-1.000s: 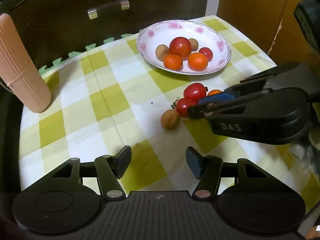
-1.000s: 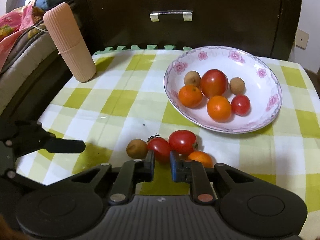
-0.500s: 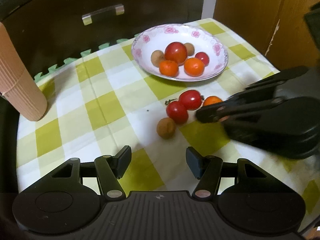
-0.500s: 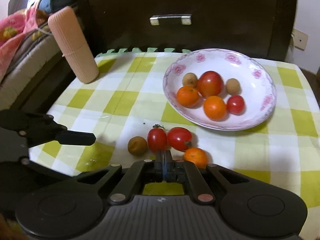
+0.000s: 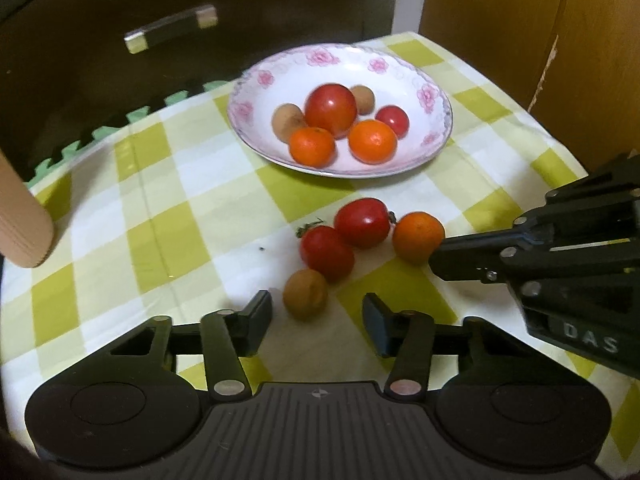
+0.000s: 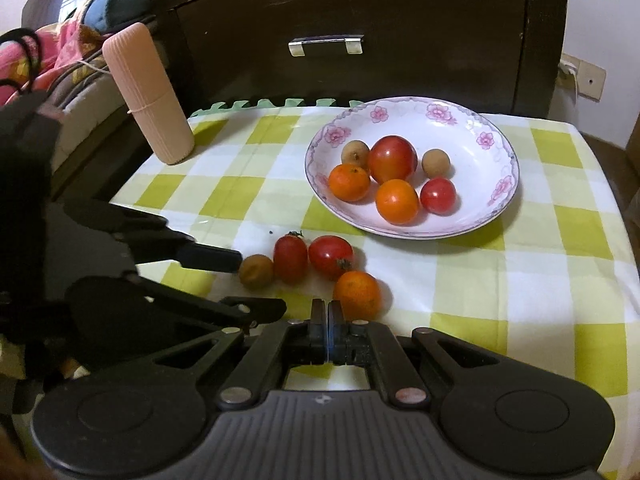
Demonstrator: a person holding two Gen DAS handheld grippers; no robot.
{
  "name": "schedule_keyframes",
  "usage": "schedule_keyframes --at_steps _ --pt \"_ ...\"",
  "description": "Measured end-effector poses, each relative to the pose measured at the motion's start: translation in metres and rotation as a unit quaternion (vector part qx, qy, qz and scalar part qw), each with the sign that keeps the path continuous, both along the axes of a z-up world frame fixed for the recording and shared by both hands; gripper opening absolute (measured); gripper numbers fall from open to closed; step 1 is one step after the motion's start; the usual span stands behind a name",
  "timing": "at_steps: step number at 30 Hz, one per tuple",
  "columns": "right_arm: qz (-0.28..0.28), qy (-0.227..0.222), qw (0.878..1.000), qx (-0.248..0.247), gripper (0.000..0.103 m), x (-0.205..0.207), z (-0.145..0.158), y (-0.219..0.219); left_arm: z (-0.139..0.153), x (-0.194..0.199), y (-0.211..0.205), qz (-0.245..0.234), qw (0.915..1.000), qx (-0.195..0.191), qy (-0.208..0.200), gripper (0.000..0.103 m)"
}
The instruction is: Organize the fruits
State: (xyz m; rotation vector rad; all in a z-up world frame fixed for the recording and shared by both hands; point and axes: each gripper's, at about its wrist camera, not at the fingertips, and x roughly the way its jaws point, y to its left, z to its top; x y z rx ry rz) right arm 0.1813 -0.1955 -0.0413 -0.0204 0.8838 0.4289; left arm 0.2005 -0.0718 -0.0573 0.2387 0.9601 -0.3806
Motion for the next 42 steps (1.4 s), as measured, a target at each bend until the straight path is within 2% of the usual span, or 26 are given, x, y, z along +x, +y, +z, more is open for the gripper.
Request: schedule_keyframes --at_steps 2,6,7,11,17,20,21,23,32,36,42 --pt "0.0 -0.001 1.0 -0.003 0.004 -0.002 -0.001 -0.003 -0.001 -0.001 -0.002 0.0 1.0 0.004 -0.007 0.052" --pt "0.003 -0.007 1.0 -0.007 0.004 -0.007 -0.003 -0.008 0.0 0.003 0.0 0.013 0.9999 -0.003 -0.009 0.034" --pt "0.007 -0.009 1.0 -0.009 0.004 -0.008 -0.002 -0.008 0.0 0.003 0.0 0.015 0.9998 -0.004 -0.009 0.033" --pt "0.022 -0.017 0.999 -0.018 0.004 -0.011 -0.002 -0.003 0.001 0.0 0.001 0.012 0.9999 -0.003 -0.011 0.032" --pt "0.013 -0.037 0.999 -0.033 0.006 -0.007 0.0 -0.009 0.001 -0.004 0.004 0.011 0.9999 -0.004 -0.007 0.032" --pt "0.01 -0.048 0.998 -0.043 0.016 -0.002 0.001 -0.008 0.001 -0.004 0.005 0.012 0.9999 -0.009 -0.004 0.033" --pt "0.012 -0.045 0.998 -0.047 0.024 0.001 -0.001 -0.006 0.001 -0.004 0.005 0.012 0.9999 -0.01 -0.004 0.033" --pt "0.016 -0.035 0.998 -0.058 0.034 0.009 -0.007 -0.002 0.0 -0.003 0.006 0.014 0.9998 -0.012 -0.001 0.034" --pt "0.003 -0.022 0.998 -0.06 0.034 0.024 -0.019 0.005 -0.002 -0.005 0.005 0.006 0.9999 -0.011 -0.008 0.04" --pt "0.002 -0.017 0.998 -0.064 0.03 0.02 -0.018 0.006 -0.001 -0.005 0.004 0.01 0.9999 -0.009 -0.01 0.033" --pt "-0.008 -0.006 0.998 -0.055 0.029 0.017 -0.014 0.001 0.002 -0.006 0.003 0.02 0.9998 0.001 -0.007 0.033"
